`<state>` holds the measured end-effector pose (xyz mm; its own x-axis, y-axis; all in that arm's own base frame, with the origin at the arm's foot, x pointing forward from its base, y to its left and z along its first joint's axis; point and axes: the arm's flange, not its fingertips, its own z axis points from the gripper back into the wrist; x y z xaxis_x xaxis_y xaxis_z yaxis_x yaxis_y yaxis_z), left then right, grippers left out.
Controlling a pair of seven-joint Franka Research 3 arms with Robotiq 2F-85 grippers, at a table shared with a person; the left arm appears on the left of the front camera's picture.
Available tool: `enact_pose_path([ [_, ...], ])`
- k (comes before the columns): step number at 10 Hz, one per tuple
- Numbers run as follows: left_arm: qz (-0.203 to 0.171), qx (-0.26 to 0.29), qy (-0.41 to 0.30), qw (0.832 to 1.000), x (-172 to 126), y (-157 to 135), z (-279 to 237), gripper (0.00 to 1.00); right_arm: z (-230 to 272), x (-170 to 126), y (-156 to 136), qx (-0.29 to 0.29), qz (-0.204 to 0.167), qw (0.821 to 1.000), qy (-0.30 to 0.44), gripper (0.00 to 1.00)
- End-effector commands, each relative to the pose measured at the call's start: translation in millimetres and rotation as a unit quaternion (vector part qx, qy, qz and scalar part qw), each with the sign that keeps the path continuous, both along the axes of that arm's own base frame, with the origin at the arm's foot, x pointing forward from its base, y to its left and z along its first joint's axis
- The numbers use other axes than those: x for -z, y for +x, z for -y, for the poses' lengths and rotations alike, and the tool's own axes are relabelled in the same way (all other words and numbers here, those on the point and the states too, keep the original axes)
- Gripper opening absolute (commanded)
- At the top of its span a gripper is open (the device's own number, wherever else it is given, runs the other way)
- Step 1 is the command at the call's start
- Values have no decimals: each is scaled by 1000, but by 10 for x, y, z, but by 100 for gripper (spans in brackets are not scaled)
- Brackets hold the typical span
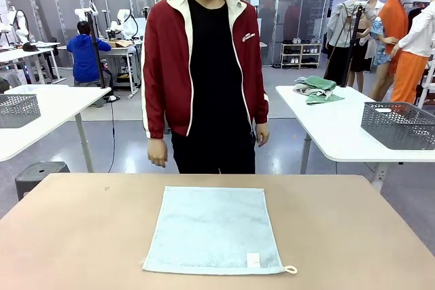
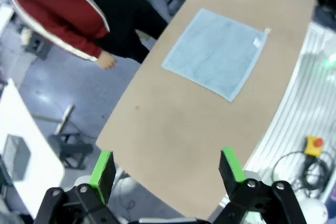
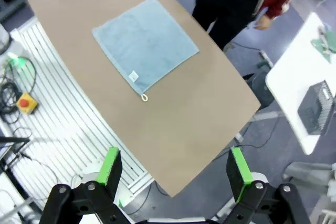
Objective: Fold the towels and place them in the basket.
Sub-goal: When a person lays out a Towel with hook on the table, fold it in half twice.
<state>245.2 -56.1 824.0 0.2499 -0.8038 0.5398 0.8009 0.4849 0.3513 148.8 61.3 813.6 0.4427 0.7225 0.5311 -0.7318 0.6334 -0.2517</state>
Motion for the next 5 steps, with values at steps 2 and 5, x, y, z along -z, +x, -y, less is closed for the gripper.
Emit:
enact_pose_path([
  [2,39,104,99,989,119,-7,702,100,-584,194,184,-109,7,990,-91,100],
  [5,25,194,177,965,561,-136,1250,100,-1071,645,331,-189,-24,967,-168,100],
])
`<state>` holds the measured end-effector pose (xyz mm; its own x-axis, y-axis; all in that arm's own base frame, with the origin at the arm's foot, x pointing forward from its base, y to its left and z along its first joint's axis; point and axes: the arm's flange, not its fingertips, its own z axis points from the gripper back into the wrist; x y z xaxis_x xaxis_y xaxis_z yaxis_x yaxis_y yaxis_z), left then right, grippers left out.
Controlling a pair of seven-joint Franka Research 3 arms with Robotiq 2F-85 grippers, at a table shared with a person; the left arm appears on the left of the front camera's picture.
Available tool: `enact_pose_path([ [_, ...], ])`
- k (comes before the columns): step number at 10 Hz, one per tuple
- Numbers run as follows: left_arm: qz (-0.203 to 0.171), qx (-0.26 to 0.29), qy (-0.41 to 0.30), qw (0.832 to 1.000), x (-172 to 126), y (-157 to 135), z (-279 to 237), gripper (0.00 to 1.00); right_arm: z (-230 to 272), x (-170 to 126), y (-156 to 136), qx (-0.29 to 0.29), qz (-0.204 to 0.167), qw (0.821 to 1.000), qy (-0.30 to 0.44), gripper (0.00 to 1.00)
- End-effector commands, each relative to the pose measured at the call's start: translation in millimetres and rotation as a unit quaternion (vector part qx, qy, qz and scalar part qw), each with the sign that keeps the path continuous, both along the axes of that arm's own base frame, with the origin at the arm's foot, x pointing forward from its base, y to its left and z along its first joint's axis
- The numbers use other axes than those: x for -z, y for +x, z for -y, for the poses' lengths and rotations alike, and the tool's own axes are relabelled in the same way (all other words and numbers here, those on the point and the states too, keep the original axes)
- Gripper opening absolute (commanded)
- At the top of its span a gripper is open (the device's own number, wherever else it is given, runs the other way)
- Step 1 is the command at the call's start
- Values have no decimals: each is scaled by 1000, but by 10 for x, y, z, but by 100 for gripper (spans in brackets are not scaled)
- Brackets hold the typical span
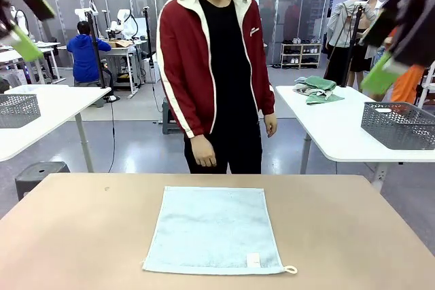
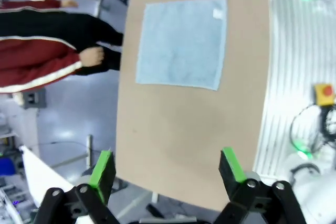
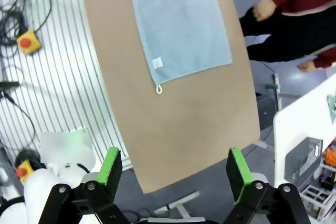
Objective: Fold the towels and place them in the basket.
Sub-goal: When a person lays out a Towel with hook on the table, fold it in half twice.
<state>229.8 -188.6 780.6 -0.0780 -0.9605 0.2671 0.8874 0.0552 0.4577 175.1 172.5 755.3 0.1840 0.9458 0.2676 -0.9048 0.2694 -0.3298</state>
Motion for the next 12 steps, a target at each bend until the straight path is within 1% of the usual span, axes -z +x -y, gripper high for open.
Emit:
enact_pose_path([
  [1,-2,41,42,998,258,2,-15,100,-39,170,89,-41,3,998,-43,100],
  [3,-27,67,63,995,453,2,72,100,-133,347,127,-60,-20,995,-73,100],
  [4,-33,68,76,994,515,-3,125,100,-159,405,147,-68,-26,994,-83,100],
  [5,-31,59,85,994,501,-11,118,100,-154,392,155,-62,-30,994,-80,100],
  [6,-33,60,55,996,502,27,173,100,-194,404,137,-51,-25,996,-67,100],
  [12,-33,60,61,996,515,32,166,100,-201,399,139,-54,-26,996,-70,100],
])
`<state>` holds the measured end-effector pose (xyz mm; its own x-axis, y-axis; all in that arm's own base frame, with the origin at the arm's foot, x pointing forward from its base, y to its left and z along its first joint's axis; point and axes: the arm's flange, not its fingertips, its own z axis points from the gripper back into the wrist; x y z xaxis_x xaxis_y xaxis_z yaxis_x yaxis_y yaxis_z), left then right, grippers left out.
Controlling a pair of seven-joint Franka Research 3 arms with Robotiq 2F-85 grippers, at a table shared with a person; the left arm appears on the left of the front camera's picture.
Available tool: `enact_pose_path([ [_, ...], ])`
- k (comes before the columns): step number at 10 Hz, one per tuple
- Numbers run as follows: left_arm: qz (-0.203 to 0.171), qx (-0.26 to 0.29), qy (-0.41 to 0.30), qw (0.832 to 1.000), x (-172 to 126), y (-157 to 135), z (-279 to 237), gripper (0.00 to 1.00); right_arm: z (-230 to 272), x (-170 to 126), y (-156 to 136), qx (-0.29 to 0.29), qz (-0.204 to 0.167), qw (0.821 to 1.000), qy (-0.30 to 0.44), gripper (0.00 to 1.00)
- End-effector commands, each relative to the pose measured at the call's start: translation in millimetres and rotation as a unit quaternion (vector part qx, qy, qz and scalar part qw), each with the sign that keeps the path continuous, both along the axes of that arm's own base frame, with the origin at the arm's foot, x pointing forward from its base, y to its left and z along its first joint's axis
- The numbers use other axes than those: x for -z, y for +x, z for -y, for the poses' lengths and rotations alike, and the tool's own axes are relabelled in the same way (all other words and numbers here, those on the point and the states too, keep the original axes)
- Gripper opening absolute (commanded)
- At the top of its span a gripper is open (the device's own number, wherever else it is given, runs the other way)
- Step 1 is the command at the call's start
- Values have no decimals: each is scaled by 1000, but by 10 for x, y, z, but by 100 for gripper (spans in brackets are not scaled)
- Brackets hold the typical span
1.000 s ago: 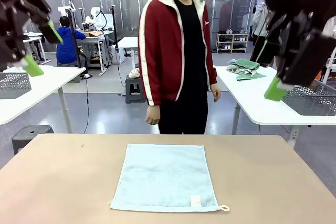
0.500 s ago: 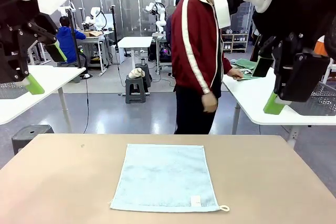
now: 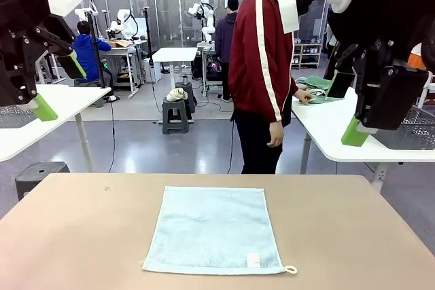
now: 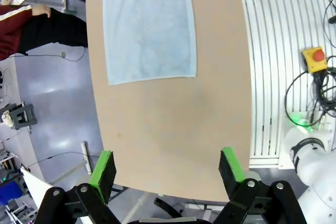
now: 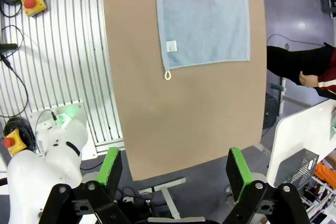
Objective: Fold the towels and place them in the basket.
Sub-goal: When a person lays out a Towel with hook on the table, fold it in half twice.
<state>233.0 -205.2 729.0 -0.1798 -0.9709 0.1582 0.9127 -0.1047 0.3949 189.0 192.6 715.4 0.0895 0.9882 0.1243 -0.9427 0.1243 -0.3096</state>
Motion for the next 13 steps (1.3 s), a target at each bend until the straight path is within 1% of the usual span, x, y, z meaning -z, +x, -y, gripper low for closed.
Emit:
enact_pose_path([
  [1,10,-10,14,1000,168,9,278,100,-152,184,107,-23,-5,1000,-5,100],
  [3,3,-23,42,999,427,82,602,100,-305,465,293,-9,-15,999,-35,100],
  [4,-10,-26,57,998,598,140,757,100,-355,629,388,-11,-27,999,-46,100],
  [5,-23,-31,73,997,794,203,857,100,-402,813,469,-13,-38,998,-56,100],
  [7,-66,-40,89,993,1248,371,963,100,-457,1172,638,-29,-63,995,-73,100],
  [9,-88,-46,95,991,1582,495,912,100,-398,1406,749,-43,-62,995,-69,100],
  [12,-106,-27,96,989,2096,584,1094,100,-453,1786,882,-54,-31,997,-46,100],
  [13,-114,-30,97,988,2273,605,1133,100,-496,1929,920,-50,-34,997,-47,100],
])
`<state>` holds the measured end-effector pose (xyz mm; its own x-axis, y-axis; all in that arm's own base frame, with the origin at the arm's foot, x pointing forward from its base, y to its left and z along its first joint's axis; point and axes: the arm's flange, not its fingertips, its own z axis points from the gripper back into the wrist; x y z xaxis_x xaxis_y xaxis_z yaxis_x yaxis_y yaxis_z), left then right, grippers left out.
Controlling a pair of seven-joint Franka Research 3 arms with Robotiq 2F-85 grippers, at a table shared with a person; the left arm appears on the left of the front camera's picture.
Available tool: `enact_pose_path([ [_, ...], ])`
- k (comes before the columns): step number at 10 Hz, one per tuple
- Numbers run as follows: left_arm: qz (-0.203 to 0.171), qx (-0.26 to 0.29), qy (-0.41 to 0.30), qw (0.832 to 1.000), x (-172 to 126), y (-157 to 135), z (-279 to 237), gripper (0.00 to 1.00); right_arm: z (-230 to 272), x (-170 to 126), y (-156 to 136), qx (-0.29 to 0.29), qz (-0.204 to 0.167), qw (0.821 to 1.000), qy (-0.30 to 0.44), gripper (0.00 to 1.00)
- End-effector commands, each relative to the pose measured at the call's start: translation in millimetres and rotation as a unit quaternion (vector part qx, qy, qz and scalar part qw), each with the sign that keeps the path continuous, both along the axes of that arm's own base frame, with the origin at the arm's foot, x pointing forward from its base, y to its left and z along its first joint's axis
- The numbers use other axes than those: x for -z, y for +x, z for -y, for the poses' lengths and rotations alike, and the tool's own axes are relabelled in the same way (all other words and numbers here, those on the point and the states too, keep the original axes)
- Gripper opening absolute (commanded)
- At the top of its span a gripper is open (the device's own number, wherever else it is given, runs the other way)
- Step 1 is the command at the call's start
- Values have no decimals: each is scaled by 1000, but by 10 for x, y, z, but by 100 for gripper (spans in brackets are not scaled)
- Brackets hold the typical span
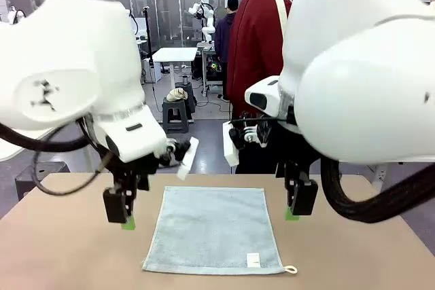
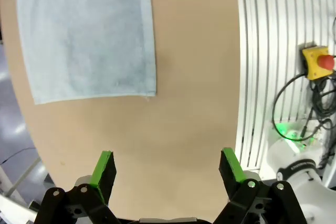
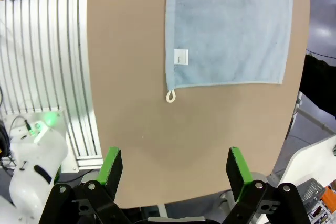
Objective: Fold the towels and place them in the basket.
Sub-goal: When a person lays out a Towel with hook on the table, fold it in half twice.
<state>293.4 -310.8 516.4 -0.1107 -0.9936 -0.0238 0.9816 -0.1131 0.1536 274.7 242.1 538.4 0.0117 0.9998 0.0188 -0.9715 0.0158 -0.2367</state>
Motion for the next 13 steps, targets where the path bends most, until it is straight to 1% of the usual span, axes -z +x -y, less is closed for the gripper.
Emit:
enact_pose_path([
  [1,-2,-5,-12,1000,297,37,107,100,-1,305,118,-6,4,1000,0,100],
  [3,1,-18,-10,1000,628,139,60,100,-8,581,211,-11,-6,1000,-13,100],
  [6,-1,-27,-21,999,981,209,-47,100,-9,839,298,-21,-20,999,-20,100],
  [7,3,-20,-34,999,1017,214,-51,100,-11,875,312,-29,-22,999,-22,100],
  [8,16,-10,-40,999,972,211,-43,100,-19,880,325,-31,-26,999,-20,100],
  [9,-10,-15,-13,1000,962,214,-62,100,-57,836,238,-9,-29,999,-23,100],
  [12,-10,-15,-13,1000,962,214,-62,100,-57,836,238,-9,-29,999,-23,100],
  [13,-4,-14,-19,1000,983,216,-63,100,-65,849,246,-13,-29,999,-24,100],
])
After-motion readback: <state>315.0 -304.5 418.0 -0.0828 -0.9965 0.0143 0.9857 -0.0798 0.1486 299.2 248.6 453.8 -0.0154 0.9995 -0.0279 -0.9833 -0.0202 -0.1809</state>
